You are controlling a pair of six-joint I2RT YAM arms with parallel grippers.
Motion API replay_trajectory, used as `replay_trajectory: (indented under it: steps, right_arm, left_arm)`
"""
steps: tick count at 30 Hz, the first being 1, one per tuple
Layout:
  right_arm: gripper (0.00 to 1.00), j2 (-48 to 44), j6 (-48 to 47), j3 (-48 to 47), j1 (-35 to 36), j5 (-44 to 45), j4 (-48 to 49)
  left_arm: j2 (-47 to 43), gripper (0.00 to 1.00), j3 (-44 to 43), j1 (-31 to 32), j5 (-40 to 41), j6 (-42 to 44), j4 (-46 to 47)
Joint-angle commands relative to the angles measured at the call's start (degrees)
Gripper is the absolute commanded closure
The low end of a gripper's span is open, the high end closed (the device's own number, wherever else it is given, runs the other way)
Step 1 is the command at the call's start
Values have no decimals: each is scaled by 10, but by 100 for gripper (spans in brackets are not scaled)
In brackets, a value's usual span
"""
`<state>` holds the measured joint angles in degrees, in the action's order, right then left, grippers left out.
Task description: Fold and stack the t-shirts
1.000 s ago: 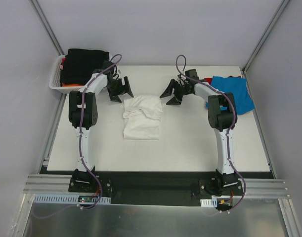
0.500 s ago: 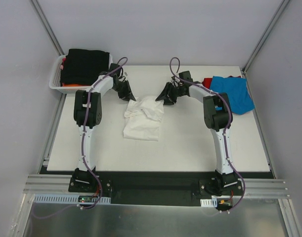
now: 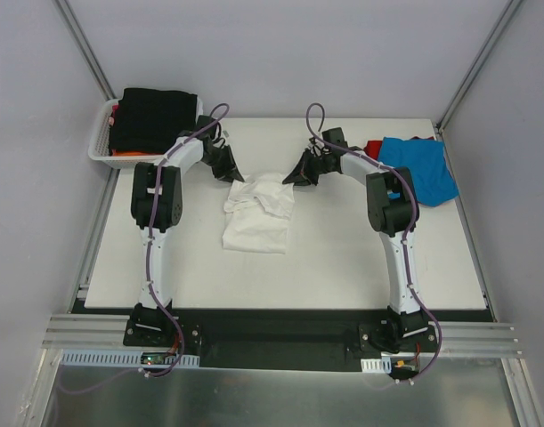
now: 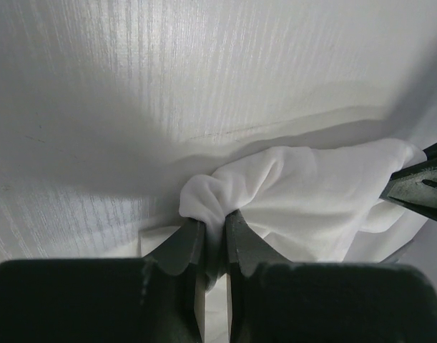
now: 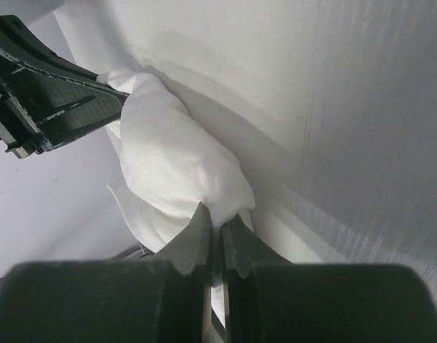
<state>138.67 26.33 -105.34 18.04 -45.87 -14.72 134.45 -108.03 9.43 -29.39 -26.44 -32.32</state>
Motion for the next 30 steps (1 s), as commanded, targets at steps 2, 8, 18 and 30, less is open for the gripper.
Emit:
replay_trajectory:
  steps: [2,8,18,30]
  right_arm:
    - [99,-56,-11,-11,3,-3,-3]
    - [99,-95,-29,-7,4,-4,-31]
    - [99,-183,-52,62,13,-16,-62]
    - [99,-336,-99,276,90,-9,-97]
  left_arm:
    - [-60,100,19,5,42,0,-22]
    - [-113,100,26,6,34,-5,-23]
    - [-209,100,103,23,29,-10,-22]
    - [-364,100,273,94,103,-19,-13]
